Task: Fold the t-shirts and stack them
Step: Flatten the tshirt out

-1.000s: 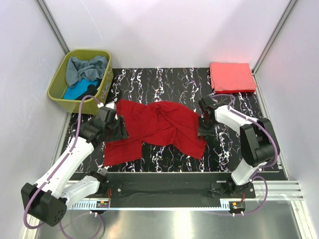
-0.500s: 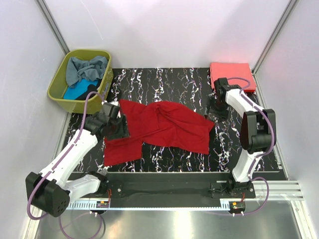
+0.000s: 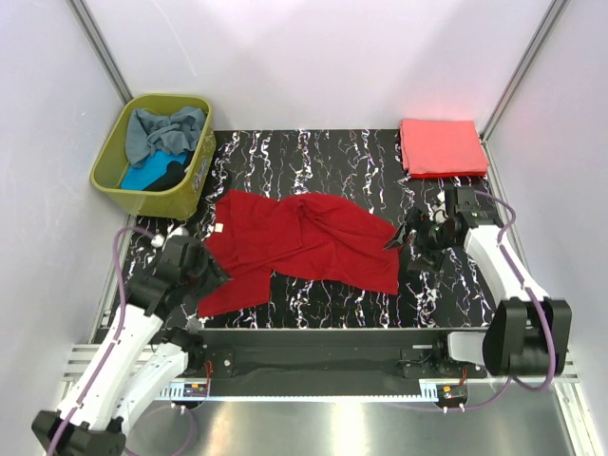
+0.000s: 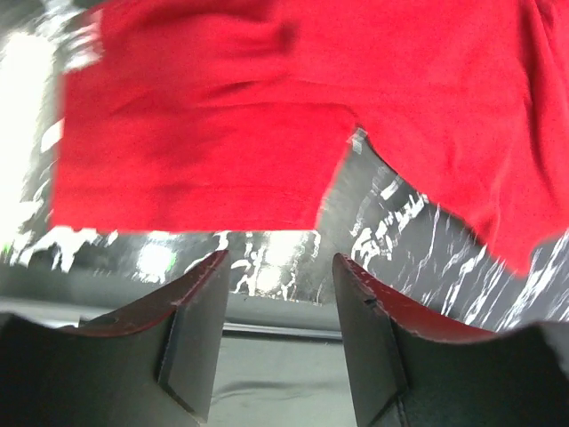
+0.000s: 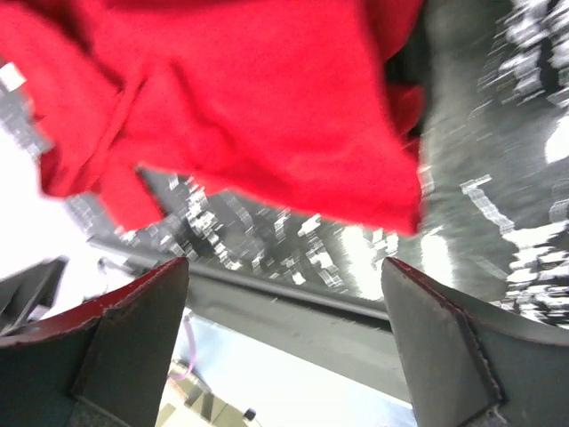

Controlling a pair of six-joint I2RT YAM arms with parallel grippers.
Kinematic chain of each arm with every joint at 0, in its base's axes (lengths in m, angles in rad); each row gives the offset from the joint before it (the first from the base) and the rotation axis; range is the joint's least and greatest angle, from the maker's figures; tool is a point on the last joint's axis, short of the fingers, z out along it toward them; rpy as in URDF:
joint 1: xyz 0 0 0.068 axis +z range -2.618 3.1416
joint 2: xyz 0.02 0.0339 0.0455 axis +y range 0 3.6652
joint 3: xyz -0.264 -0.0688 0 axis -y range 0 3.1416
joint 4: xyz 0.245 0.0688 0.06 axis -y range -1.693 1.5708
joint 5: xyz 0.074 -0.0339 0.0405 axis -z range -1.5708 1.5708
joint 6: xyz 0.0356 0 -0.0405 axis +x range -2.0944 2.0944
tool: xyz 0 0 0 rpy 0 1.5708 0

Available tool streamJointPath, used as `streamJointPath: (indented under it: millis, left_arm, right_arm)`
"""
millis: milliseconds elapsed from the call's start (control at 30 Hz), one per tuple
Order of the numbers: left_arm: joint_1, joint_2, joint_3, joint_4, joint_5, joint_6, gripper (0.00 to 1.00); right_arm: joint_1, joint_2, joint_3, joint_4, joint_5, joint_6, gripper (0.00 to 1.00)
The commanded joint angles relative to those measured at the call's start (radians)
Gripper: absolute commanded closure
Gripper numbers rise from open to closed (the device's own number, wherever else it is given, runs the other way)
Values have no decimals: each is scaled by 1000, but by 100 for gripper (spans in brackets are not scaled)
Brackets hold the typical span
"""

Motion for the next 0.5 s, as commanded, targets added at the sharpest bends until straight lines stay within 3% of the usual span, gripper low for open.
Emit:
streamJointPath:
  millis: [0,67,100,167,267,467]
  left_arm:
    - [49,-56,-70,-94,-77,-199,49]
    - [96,-52,-86,-146,-86,-249,55]
    - [115,-46,-92,-155,-83,-252,63]
    - [159,8,-103,-151,-59,-257,63]
    - [181,144,-141,-45,19,-230,52]
    - [157,325,-96,90,-65,-170,62]
  right_arm:
    - [2,-75,-56,51,-162,66,5]
    - [2,-97,-79,48,-212,69,9]
    - [2,-101,-83,43,-228,67,10]
    - [2,-115,-87,40,-264,54,11]
    - [2,-100,-101,40,-284,44,10]
    - [5,-101,-77,38,-278,21,10]
